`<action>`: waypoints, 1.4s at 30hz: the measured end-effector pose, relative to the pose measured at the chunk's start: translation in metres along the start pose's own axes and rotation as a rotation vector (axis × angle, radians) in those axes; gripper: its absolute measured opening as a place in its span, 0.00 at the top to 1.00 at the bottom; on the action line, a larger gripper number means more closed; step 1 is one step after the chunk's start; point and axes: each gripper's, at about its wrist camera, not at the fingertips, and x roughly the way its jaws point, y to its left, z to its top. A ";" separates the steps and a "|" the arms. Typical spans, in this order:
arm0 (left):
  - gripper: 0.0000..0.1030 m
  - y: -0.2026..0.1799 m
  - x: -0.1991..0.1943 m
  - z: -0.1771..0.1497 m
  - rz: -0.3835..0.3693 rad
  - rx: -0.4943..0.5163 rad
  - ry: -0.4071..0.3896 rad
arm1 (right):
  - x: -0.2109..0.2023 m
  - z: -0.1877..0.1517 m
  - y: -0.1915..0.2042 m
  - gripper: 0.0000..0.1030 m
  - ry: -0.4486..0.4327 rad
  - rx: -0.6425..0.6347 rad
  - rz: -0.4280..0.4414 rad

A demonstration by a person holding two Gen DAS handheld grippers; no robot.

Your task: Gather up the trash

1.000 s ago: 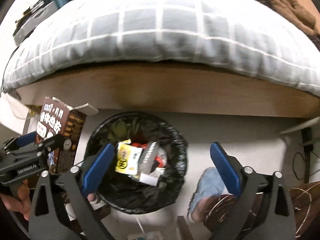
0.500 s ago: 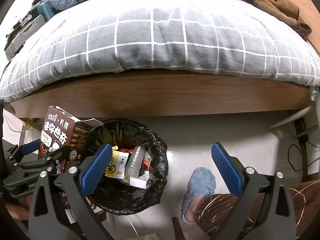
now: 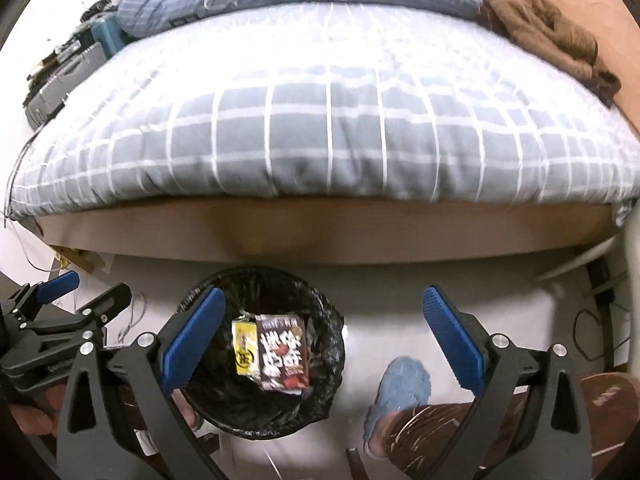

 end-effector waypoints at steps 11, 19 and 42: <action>0.06 -0.012 -0.111 0.018 -0.009 -0.008 -0.187 | -0.116 0.027 0.012 0.07 -0.190 -0.028 0.001; 0.06 -0.016 -0.170 0.011 -0.013 -0.003 -0.260 | -0.171 0.020 0.018 0.07 -0.259 -0.037 0.016; 0.06 -0.015 -0.191 -0.002 0.007 0.012 -0.257 | -0.184 0.007 0.029 0.07 -0.251 -0.025 0.032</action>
